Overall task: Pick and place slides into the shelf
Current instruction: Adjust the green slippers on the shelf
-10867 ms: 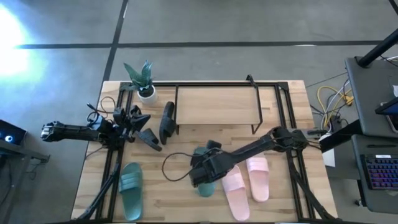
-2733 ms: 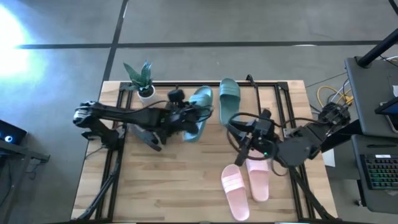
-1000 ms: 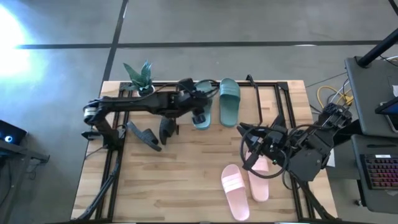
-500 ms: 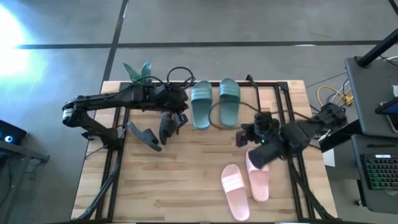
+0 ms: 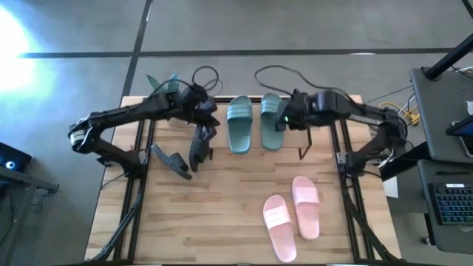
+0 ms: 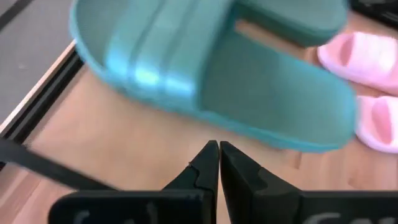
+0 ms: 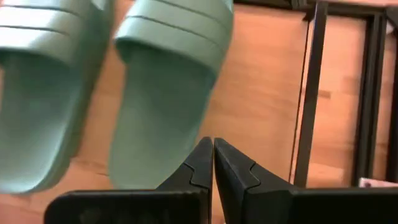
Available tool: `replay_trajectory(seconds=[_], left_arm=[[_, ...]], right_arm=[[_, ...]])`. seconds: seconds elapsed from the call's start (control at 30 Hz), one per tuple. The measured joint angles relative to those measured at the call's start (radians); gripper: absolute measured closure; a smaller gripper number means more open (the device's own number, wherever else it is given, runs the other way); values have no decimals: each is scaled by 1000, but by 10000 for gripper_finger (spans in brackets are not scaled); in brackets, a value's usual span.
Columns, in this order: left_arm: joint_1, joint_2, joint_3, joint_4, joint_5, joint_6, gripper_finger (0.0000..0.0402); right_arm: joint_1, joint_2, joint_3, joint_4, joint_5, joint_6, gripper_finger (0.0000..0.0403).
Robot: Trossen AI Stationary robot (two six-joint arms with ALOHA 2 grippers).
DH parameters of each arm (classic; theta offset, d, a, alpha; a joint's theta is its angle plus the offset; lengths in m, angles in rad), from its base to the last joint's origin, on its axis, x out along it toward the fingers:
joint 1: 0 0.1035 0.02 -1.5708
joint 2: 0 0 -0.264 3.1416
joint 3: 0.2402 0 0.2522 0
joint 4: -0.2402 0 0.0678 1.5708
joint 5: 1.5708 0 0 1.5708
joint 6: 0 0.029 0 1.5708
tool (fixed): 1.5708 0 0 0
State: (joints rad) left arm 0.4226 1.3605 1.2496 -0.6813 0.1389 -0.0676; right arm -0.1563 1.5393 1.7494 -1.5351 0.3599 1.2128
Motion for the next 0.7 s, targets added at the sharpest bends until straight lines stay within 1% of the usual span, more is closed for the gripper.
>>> replay_trajectory(seconds=[0.17,0.23,0.4,0.53,0.7], left_arm=[[83,46,14,-8,78,139,401],[96,63,20,-7,96,198,401],[101,130,33,-9,99,278,402],[101,183,59,-9,97,285,402],[101,230,115,-2,94,284,402]], right_arm=[[-128,43,-11,28,-92,-89,394],[-159,73,-11,31,-102,-124,394],[-240,162,-13,30,-113,-260,394],[-291,216,-13,28,-113,-362,394],[-300,236,-13,28,-100,-401,394]])
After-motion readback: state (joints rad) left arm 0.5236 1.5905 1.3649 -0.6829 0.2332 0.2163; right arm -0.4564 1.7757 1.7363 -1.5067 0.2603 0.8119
